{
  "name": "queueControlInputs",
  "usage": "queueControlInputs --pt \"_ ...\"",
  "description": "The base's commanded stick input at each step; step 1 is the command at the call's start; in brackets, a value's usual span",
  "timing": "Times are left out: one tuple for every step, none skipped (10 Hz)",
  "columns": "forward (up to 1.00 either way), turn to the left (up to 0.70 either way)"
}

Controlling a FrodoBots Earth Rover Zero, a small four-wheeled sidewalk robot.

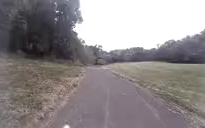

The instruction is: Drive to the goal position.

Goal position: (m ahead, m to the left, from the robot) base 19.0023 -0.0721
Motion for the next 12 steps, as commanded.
queueControlInputs --pt "0.45 0.00" --pt "0.45 0.00" --pt "0.45 0.00" --pt "0.45 0.00" --pt "0.45 0.00" --pt "0.45 0.00" --pt "0.45 0.00" --pt "0.45 0.00" --pt "0.45 0.00" --pt "0.45 0.00" --pt "0.45 0.00" --pt "0.45 0.00"
